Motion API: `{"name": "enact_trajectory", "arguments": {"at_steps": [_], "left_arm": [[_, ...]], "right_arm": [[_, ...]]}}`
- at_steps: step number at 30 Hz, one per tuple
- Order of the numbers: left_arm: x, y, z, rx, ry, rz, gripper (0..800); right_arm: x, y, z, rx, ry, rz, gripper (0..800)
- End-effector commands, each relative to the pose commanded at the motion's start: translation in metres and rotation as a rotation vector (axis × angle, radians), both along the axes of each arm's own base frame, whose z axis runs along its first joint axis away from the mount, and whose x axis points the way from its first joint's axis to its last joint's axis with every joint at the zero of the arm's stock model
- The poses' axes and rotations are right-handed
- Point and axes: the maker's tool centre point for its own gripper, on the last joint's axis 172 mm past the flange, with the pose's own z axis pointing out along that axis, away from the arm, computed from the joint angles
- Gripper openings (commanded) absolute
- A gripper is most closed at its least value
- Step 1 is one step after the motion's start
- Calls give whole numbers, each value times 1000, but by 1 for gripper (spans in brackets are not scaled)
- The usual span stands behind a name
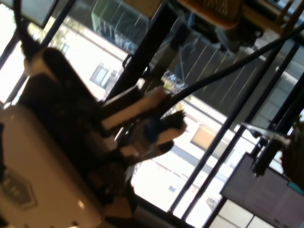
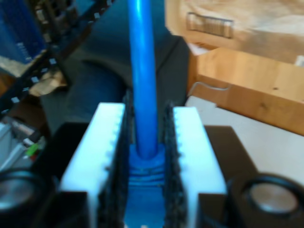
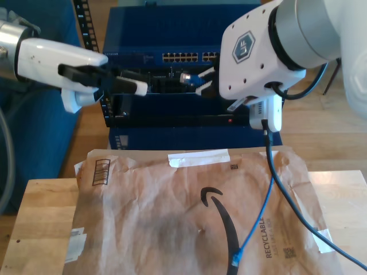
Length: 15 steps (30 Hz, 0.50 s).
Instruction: Grab the cable and plug it in
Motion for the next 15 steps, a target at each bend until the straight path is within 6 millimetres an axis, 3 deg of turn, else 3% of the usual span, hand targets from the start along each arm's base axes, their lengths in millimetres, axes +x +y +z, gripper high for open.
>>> {"name": "enact_trajectory", "arguments": {"at_steps": [7,11,15], "left_arm": [[8,-3,13,11,4,11,797],[32,3,-2,-11,47,17,797],[41,-13,14,-36,5,8,797]], "right_arm": [[15,-5,-5,-4,-65,-33,22],[21,-10,-11,-26,-87,-52,20],[21,-12,-11,-36,-90,-59,20]]}}
